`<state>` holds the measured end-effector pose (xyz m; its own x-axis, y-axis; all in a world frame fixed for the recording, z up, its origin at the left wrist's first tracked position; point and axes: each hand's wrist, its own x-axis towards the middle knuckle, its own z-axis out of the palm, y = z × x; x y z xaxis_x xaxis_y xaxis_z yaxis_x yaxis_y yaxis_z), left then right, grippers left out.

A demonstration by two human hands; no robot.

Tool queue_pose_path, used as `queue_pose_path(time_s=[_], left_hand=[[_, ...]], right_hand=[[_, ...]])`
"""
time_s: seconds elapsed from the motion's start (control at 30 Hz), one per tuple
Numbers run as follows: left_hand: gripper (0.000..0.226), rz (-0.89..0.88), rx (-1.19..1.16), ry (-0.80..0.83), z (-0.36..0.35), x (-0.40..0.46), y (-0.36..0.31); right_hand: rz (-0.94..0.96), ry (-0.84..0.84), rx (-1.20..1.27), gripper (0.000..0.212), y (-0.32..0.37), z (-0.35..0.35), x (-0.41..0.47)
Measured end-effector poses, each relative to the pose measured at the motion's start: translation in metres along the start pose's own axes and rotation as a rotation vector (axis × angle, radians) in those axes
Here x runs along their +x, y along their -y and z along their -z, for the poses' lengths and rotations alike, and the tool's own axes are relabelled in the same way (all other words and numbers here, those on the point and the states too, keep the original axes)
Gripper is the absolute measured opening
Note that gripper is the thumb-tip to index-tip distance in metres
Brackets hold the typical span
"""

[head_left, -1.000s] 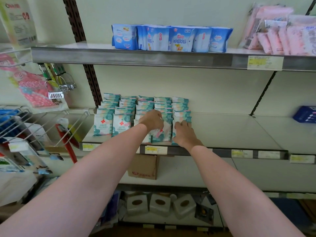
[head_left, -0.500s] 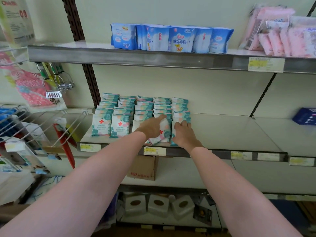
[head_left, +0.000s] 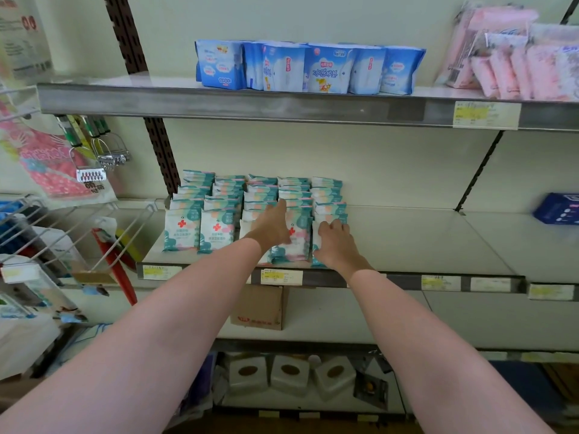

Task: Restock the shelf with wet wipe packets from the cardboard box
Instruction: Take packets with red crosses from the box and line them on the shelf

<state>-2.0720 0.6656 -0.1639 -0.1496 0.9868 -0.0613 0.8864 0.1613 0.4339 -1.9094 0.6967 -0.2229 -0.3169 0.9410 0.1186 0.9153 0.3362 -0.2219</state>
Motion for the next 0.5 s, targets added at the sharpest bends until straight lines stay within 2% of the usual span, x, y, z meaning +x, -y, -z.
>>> queue_pose_path(time_s=[0.1,0.2,0.3,0.5], left_hand=[[0.070,-0.015,0.243,0.040,-0.007,-0.002,0.002],[0.061,-0.071,0.429,0.003,-0.017,0.000,0.004],[0.055,-0.127,0.495,-0.013,-0.023,0.003,0.005],[0.058,-0.143,0.551,0.003,-0.026,0.003,0.007]], right_hand=[[0.004,0.004,0.001,0.051,0.000,-0.001,0.001],[0.003,0.001,0.000,0.052,-0.001,-0.001,0.002],[0.002,-0.011,-0.001,0.052,-0.002,-0.003,0.001],[0.009,-0.044,-0.013,0.051,-0.002,-0.007,-0.001]])
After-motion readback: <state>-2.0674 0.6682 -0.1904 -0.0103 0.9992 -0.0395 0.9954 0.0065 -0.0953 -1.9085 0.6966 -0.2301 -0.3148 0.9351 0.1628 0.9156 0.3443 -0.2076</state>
